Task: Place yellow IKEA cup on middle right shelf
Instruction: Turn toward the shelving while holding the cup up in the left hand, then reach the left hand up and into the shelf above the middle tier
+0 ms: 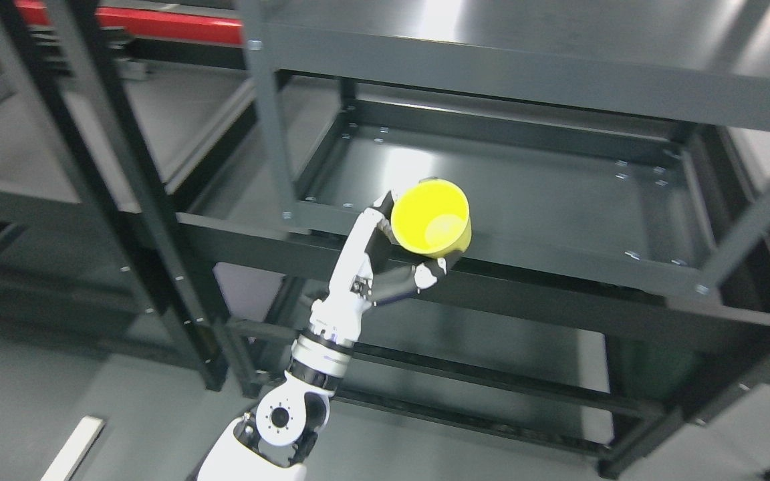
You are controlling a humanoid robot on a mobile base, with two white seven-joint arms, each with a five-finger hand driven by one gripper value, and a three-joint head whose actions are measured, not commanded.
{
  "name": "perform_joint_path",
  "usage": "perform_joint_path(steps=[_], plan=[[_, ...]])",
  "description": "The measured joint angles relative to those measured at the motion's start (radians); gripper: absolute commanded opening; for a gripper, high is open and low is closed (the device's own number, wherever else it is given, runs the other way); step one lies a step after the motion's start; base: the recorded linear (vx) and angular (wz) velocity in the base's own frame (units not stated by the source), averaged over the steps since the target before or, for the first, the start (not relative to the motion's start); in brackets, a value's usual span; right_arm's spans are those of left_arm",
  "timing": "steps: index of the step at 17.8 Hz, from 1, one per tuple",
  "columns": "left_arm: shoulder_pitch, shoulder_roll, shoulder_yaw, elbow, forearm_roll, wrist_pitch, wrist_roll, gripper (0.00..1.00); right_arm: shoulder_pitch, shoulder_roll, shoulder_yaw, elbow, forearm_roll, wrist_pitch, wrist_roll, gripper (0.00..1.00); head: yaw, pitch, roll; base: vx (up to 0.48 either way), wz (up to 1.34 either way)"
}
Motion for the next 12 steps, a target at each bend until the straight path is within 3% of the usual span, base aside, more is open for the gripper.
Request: perform_joint_path(steps=[5,12], plan=[[-0.129,0.000,0.038,-0.013,0.000,0.037,0.000,0.01,0.000,0.000,0.000,0.000,0.000,0.001,0.000,0.99,0.0000,0.000,0.000,-0.056,-0.44],[-0.273,0.000,0.088,-0.039,-0.008,0.074,0.008,0.01,-0.001,0.000,0.000,0.000,0.000,-0.003,0.000,0.99,0.0000,0.000,0.000,0.028,0.00]])
